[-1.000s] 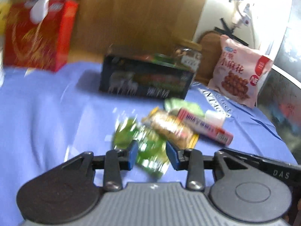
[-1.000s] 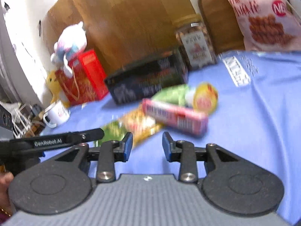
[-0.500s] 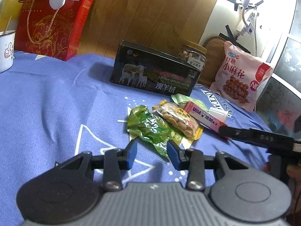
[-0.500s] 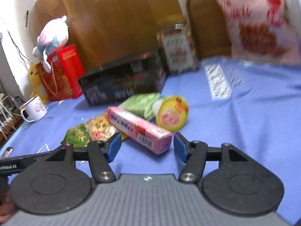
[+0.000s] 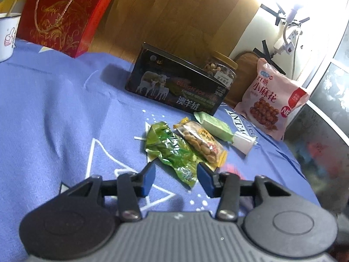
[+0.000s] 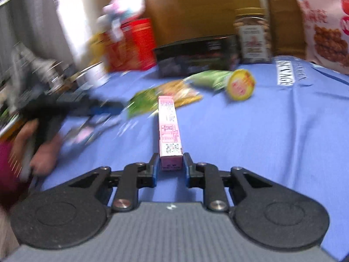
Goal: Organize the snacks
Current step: 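Move the right gripper to the pink stick packet and grasp it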
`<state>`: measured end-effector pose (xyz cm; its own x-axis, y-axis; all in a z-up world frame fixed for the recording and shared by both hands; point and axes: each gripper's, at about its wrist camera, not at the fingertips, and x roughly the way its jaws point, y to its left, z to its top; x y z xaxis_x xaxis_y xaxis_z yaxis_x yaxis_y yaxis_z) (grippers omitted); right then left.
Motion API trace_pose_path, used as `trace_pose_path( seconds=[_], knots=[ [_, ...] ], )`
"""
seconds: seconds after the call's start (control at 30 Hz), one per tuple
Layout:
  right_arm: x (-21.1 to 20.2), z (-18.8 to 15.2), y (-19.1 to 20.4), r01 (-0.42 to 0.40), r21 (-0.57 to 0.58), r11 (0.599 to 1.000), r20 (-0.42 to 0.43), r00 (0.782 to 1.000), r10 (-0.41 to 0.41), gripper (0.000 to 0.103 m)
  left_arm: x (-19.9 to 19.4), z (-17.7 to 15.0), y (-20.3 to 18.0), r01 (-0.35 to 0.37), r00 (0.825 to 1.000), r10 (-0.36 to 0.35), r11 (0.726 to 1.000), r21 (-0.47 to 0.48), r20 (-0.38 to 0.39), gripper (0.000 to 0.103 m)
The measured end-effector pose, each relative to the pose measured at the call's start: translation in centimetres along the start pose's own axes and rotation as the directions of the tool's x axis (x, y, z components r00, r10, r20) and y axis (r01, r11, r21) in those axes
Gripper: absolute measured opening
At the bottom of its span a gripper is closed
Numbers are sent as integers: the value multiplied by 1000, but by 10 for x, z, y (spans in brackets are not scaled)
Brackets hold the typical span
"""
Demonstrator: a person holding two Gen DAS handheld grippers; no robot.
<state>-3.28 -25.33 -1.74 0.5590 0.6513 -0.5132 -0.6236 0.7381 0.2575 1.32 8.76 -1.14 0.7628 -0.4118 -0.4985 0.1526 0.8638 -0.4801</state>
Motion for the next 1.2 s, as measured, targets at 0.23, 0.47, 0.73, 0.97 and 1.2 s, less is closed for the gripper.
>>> trace_pose_path(
  seconds=[0.23,0.47,0.73,0.97,1.2],
  knots=[
    [-31,-16,-17,132,97,986,73,988,-139,29,5,1,-35,98,994,-96,995,25,-53,45],
    [-22,-18,-16,148,94,985,91,983,-157,33,16,-7,-62,129,977,-122,991,32,-174,45],
    [-20,-21,-2,144,65,987,85,985,-149,36,22,-27,-74,143,963,-127,989,49,-236,38],
    [-2,-12,14,161,-3,987,59,985,-160,36,7,-26,-50,155,961,-154,988,-15,-231,38],
    [18,-6,43,58,-90,994,20,998,-56,36,-30,-25,-11,124,972,-133,991,-56,-192,38]
  ],
)
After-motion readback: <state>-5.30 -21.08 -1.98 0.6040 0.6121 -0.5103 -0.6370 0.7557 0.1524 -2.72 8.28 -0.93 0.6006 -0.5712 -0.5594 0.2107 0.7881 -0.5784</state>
